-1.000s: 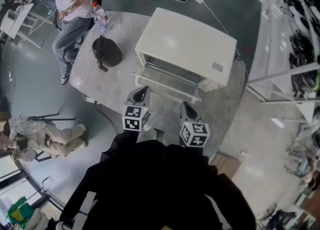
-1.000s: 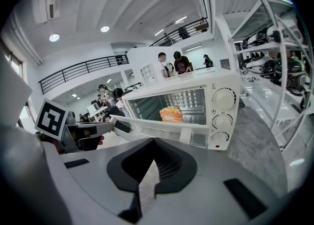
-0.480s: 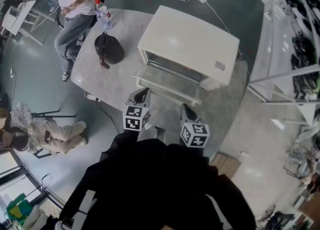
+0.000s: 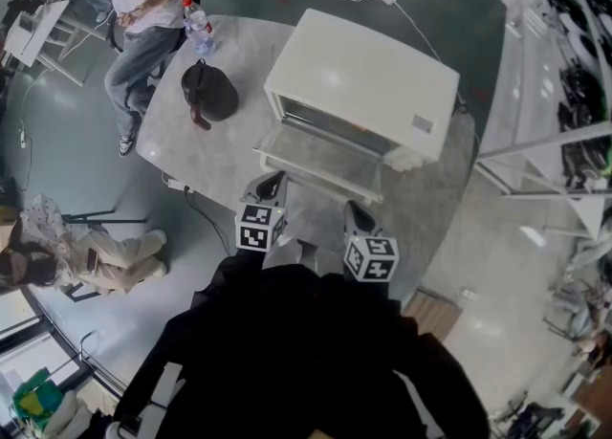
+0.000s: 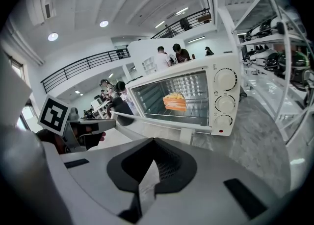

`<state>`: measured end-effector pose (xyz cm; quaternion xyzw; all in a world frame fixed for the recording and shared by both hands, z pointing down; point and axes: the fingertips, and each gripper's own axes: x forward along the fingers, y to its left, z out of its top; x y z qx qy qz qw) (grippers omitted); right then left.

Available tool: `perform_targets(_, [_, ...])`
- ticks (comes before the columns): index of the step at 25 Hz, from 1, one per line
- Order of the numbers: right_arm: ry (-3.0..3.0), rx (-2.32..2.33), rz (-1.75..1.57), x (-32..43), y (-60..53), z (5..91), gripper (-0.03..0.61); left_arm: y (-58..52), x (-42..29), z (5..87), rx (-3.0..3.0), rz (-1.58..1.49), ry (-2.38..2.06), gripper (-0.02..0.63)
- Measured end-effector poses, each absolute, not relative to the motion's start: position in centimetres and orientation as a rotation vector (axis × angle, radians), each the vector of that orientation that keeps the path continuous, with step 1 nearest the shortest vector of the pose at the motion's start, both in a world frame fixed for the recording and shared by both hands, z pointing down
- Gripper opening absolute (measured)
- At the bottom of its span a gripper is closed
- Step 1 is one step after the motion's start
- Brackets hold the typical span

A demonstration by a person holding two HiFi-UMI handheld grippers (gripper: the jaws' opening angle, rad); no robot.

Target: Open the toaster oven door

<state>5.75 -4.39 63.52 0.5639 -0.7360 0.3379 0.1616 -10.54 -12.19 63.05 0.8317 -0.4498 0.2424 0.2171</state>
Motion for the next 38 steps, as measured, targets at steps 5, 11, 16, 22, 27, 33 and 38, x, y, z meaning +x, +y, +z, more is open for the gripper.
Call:
perform_targets(5, [-2.101, 1.586, 0.976, 5.5, -3.9, 64.1, 0.003, -11.9, -10.8, 63.5, 2.295, 0.688, -1.251, 0.003])
perform_targets(11, [-2.107, 1.578, 0.973, 5.5, -3.8, 64.5, 0.003, -11.7, -10.8, 63.9, 2.29, 0.7, -1.242, 0.003])
perform_targets(16, [-2.101, 1.581, 0.995, 5.5, -3.7, 65.0, 0.002, -11.1, -11.0, 64.6, 2.27, 0.718, -1.233, 0.003])
perform_targets(22, [-2.064, 1.567, 1.026, 5.8, -3.4, 66.1, 0.002, -10.5, -11.4, 65.6, 2.241, 0.737, -1.218, 0.003])
perform_targets(27, [-2.047, 1.554, 1.045, 5.6, -3.0, 66.5, 0.002, -10.2, -11.5, 66.2, 2.225, 0.759, -1.202, 0.003])
perform_targets(33, [-2.056, 1.541, 1.039, 5.5, -2.9, 66.9, 0.002, -9.9, -11.6, 66.6, 2.208, 0.785, -1.185, 0.003])
perform_targets(38, [-2.051, 1.539, 1.041, 5.4, -2.8, 67.1, 0.003, -9.8, -11.6, 66.8, 2.205, 0.784, -1.179, 0.003])
